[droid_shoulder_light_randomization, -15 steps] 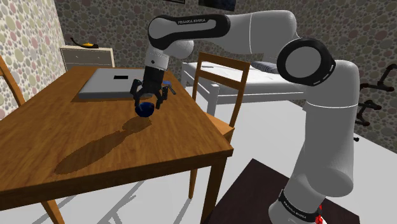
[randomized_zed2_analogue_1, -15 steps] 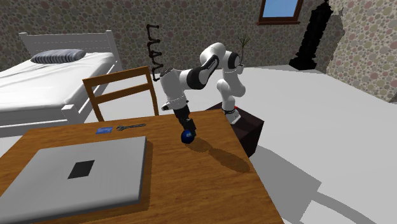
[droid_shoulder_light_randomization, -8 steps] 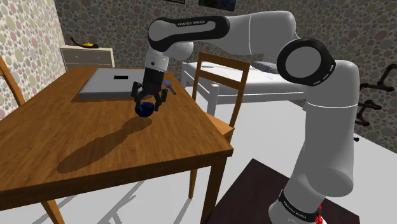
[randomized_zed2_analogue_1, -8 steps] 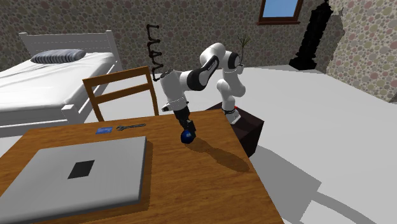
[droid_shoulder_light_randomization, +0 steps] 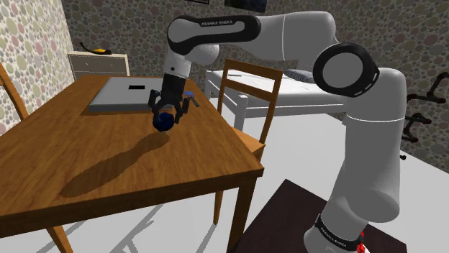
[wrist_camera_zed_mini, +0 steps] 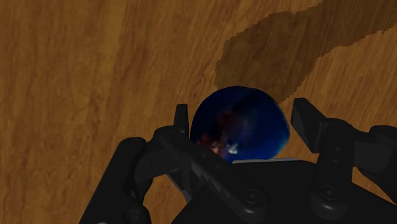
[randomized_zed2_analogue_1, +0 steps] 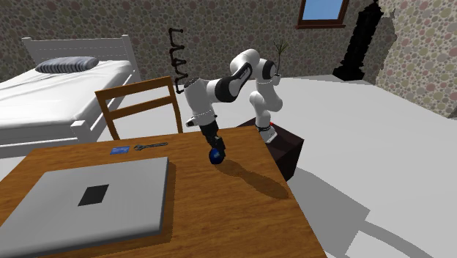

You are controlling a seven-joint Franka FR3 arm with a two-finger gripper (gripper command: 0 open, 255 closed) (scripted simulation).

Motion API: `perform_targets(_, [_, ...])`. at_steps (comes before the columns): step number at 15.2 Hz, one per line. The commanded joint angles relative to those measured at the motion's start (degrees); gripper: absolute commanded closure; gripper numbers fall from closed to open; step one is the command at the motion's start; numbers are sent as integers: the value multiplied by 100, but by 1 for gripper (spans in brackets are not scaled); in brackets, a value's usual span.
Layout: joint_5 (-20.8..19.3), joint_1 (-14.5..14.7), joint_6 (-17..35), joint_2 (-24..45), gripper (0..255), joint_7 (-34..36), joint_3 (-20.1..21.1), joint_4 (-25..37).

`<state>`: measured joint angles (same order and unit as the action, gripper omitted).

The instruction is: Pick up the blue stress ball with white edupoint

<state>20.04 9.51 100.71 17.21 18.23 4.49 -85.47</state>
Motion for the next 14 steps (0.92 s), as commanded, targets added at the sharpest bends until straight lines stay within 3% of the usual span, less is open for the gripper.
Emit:
perform_targets(1, [-9, -4, -141, -7, 255, 47, 0, 141])
perform_targets(14, [-46, -26, -989, 111, 255, 331, 3, 1152])
